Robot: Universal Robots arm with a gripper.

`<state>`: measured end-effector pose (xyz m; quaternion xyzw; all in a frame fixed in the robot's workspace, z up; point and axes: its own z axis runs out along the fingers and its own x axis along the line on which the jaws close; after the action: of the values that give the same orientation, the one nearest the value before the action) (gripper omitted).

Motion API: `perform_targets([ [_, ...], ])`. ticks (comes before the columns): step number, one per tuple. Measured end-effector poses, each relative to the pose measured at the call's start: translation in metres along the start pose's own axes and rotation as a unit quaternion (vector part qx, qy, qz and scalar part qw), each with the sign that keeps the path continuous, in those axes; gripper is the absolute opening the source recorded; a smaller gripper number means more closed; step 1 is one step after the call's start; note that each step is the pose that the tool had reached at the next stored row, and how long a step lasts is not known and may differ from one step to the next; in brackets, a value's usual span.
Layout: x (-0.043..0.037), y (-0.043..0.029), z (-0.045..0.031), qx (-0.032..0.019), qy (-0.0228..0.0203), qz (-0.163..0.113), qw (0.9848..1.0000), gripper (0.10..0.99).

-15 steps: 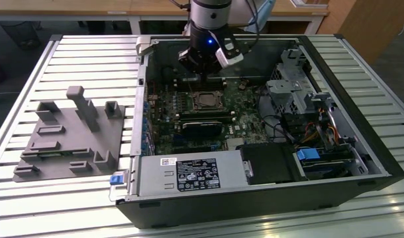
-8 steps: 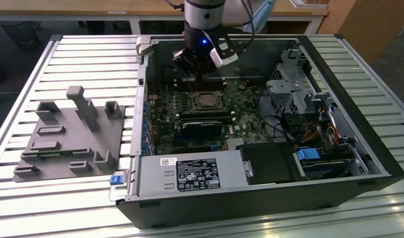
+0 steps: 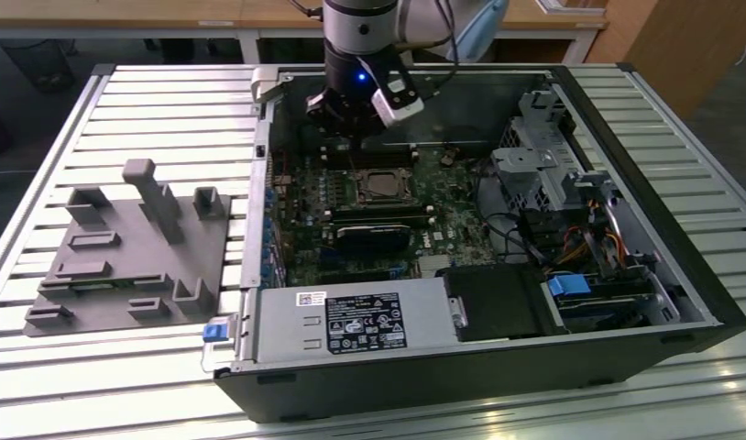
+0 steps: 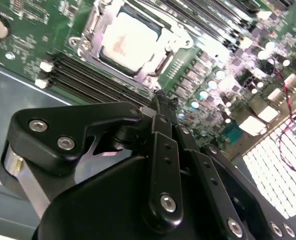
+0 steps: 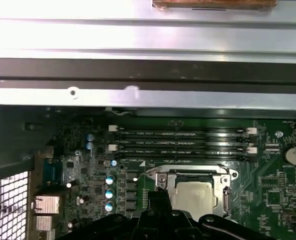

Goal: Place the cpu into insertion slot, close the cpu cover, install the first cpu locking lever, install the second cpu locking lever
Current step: 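Install the first cpu locking lever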

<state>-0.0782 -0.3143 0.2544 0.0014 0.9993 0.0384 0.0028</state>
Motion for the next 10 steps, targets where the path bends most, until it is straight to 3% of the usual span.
perform_targets([
  [10, 0.0183, 0.0005, 0.001, -0.0002, -0.002, 0.011, 0.9999, 0.122],
])
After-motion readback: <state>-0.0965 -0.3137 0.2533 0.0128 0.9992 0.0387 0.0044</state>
